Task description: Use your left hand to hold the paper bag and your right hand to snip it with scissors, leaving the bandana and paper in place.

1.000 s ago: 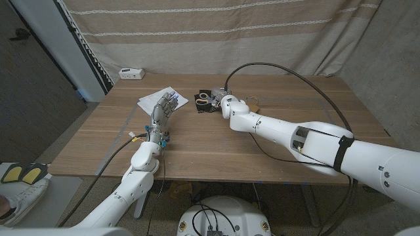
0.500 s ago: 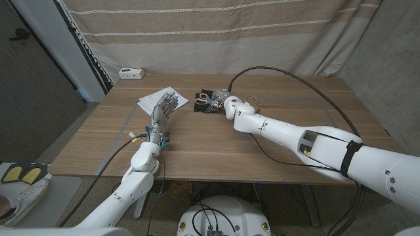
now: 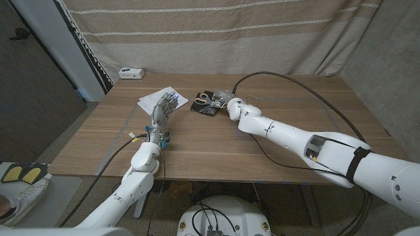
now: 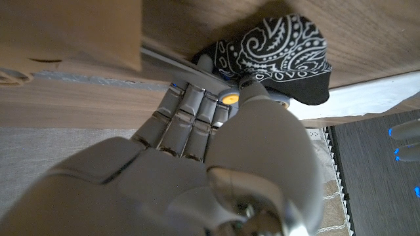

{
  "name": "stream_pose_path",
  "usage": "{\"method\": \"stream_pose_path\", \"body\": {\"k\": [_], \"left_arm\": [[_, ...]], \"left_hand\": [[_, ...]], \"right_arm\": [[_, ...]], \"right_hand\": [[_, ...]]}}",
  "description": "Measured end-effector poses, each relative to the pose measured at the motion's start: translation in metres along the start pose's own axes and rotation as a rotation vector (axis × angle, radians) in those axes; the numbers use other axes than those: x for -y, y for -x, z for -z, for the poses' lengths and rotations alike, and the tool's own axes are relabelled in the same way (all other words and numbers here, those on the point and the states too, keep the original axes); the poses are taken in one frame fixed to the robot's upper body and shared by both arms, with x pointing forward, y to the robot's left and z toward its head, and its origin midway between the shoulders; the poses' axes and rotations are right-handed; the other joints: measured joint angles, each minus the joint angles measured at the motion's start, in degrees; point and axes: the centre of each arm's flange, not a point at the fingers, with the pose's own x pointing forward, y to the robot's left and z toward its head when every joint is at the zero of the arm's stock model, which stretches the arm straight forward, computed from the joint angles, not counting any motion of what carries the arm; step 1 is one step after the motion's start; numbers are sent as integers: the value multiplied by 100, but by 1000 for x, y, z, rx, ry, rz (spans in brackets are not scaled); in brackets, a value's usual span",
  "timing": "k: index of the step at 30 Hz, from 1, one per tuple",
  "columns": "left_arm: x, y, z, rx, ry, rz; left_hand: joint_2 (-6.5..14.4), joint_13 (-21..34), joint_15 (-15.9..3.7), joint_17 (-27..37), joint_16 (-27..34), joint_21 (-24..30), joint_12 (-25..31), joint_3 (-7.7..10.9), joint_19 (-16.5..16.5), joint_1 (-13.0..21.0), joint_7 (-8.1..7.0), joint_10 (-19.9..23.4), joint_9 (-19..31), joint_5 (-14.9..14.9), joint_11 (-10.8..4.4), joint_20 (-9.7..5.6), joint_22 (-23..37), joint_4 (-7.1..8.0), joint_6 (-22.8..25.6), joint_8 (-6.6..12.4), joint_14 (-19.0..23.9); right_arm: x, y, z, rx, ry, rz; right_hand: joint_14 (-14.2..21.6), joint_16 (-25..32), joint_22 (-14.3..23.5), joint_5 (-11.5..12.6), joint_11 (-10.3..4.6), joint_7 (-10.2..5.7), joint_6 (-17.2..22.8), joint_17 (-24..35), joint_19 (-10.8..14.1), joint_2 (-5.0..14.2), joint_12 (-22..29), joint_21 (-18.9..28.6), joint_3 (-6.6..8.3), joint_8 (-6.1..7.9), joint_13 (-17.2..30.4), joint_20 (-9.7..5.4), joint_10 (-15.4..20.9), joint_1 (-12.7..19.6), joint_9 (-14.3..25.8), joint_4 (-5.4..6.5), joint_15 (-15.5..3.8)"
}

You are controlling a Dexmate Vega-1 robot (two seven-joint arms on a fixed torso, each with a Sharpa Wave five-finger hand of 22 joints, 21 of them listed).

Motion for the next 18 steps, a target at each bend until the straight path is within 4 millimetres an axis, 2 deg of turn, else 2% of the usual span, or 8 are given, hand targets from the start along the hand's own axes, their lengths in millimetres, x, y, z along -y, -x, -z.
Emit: {"method": "stream_pose_path", "body": {"k": [11, 13, 15, 18], "left_arm": [[1, 0, 1, -4, 0, 1], [1, 0, 1, -4, 1, 1], [1, 0, 1, -4, 1, 1], [1, 0, 1, -4, 2, 2]], "left_hand": [[0, 0, 0, 0, 0, 0, 0, 0, 0, 0, 0, 0, 0, 0, 0, 0, 0, 0, 0, 0, 0], [0, 0, 0, 0, 0, 0, -23, 0, 0, 0, 0, 0, 0, 0, 0, 0, 0, 0, 0, 0, 0], [0, 0, 0, 0, 0, 0, -23, 0, 0, 0, 0, 0, 0, 0, 0, 0, 0, 0, 0, 0, 0], [0, 0, 0, 0, 0, 0, -23, 0, 0, 0, 0, 0, 0, 0, 0, 0, 0, 0, 0, 0, 0]], "right_arm": [[6, 3, 2, 20, -59, 36], [6, 3, 2, 23, -69, 41], [7, 3, 2, 30, -81, 46], [8, 4, 2, 38, -98, 55]], "right_hand": [[26, 25, 52, -44, 22, 31, 31, 38, 1, 0, 25, 230, 18, -51, 50, -2, 168, 1, -2, -14, 6], [222, 102, 92, -103, 78, 41, 41, 29, 105, -1, 80, 387, 18, -69, 86, -25, 417, 1, 33, -14, -6], [433, 196, 127, -135, 66, 60, 62, 38, 252, -1, 107, 564, 18, -111, 119, -24, 659, 1, 99, -14, -54], [592, 302, 159, -155, 48, 60, 63, 52, 333, -1, 106, 740, 18, -152, 128, -40, 726, 1, 131, -14, -41]]}}
